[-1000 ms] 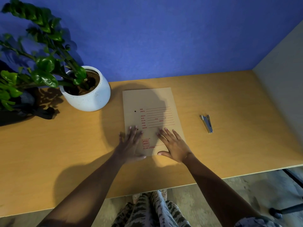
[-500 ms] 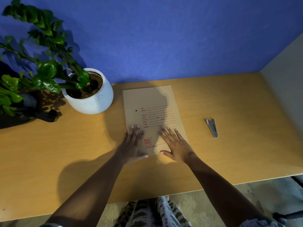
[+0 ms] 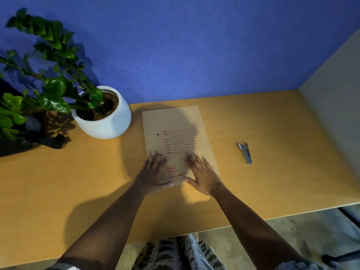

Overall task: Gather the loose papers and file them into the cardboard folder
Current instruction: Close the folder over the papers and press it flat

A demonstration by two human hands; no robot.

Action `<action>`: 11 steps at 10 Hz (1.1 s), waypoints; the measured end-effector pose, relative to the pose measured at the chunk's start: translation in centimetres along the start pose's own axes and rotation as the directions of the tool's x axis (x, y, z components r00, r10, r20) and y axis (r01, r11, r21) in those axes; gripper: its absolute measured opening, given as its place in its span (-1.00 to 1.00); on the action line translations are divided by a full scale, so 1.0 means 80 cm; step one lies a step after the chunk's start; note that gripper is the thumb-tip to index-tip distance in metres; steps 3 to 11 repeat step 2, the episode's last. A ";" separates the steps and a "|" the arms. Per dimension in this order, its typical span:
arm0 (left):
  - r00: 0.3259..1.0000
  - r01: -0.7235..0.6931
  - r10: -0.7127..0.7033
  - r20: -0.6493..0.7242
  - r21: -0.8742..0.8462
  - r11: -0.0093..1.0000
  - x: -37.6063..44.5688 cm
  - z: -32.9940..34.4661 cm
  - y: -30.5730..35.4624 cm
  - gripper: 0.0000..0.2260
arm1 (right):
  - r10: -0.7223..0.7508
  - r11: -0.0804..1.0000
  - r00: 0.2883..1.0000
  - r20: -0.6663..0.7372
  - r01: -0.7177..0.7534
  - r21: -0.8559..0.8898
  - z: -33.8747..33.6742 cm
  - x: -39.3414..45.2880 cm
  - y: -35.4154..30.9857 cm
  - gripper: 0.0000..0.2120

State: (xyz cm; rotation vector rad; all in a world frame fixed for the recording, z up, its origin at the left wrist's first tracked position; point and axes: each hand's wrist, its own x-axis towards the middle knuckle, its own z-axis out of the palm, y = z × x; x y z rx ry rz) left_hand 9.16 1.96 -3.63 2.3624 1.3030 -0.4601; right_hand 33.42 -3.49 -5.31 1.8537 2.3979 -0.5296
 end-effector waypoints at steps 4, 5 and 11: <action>0.996 0.047 -0.057 -0.072 -0.135 0.990 -0.005 -0.009 0.011 -0.09 | 0.076 0.994 0.983 -0.164 -0.061 0.092 -0.011 -0.001 -0.006 -0.26; 0.996 0.047 -0.057 -0.072 -0.135 0.990 -0.005 -0.009 0.011 -0.09 | 0.076 0.994 0.983 -0.164 -0.061 0.092 -0.011 -0.001 -0.006 -0.26; 0.996 0.047 -0.057 -0.072 -0.135 0.990 -0.005 -0.009 0.011 -0.09 | 0.076 0.994 0.983 -0.164 -0.061 0.092 -0.011 -0.001 -0.006 -0.26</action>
